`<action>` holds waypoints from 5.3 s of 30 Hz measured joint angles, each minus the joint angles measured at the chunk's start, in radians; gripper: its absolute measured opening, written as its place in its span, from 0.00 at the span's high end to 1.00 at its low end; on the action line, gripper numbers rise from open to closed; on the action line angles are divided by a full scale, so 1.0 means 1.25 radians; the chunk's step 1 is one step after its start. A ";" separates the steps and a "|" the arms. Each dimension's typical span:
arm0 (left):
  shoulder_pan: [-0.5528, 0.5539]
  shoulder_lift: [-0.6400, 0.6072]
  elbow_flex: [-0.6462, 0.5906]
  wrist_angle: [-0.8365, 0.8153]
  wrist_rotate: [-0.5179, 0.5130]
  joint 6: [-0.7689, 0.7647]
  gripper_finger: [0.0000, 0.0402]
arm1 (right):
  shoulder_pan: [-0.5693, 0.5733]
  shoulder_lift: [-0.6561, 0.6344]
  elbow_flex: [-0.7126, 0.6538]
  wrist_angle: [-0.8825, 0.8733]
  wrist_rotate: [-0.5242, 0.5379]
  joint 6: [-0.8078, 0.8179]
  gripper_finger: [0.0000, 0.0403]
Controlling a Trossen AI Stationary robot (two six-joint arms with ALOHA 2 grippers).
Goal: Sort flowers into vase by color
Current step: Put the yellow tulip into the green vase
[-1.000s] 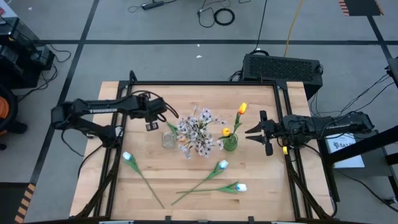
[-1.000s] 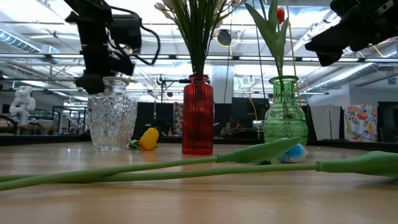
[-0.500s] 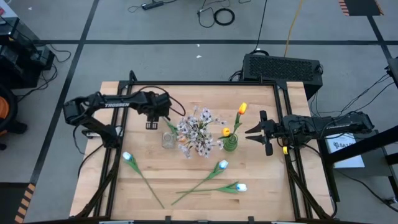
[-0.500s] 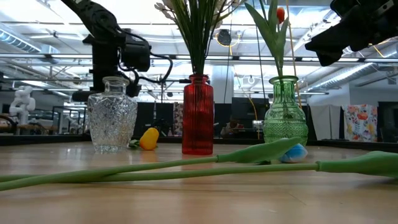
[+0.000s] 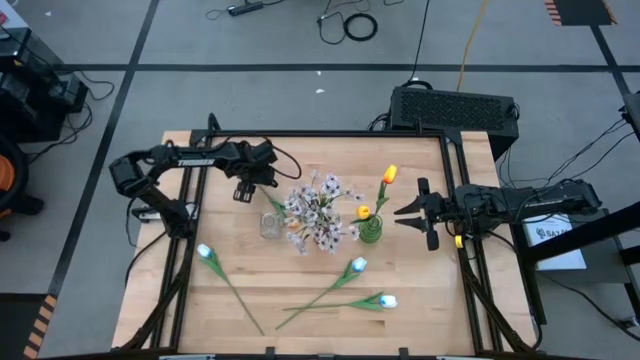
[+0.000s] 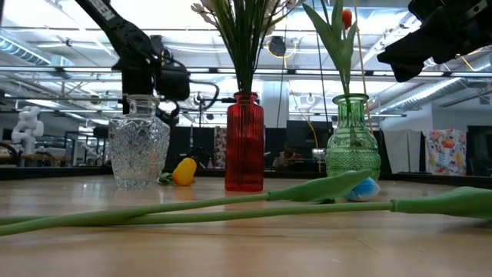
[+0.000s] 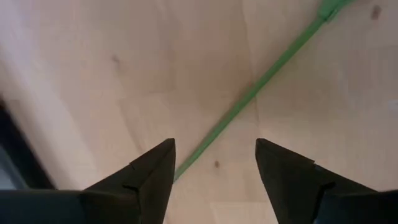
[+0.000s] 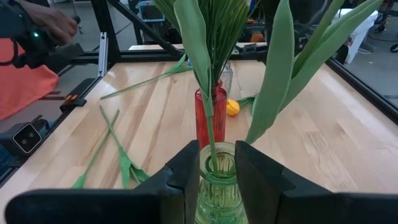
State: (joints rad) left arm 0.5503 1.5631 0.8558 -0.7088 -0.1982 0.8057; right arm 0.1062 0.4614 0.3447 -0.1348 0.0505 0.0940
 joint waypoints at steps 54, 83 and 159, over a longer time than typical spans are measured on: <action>0.037 -0.224 0.034 -0.139 -0.009 -0.125 1.00 | 0.000 0.000 0.000 -0.004 0.000 -0.001 0.77; 0.021 -0.633 0.036 0.161 0.159 -0.551 1.00 | 0.000 0.000 0.000 0.044 0.003 0.016 0.77; -0.706 0.029 0.341 0.905 0.134 -0.556 1.00 | 0.430 0.680 0.565 0.597 0.431 -0.356 0.45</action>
State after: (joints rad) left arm -0.3323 1.5987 1.2818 0.4220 -0.0307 0.1105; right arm 0.6434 1.3117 1.0504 0.6113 0.5897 -0.3512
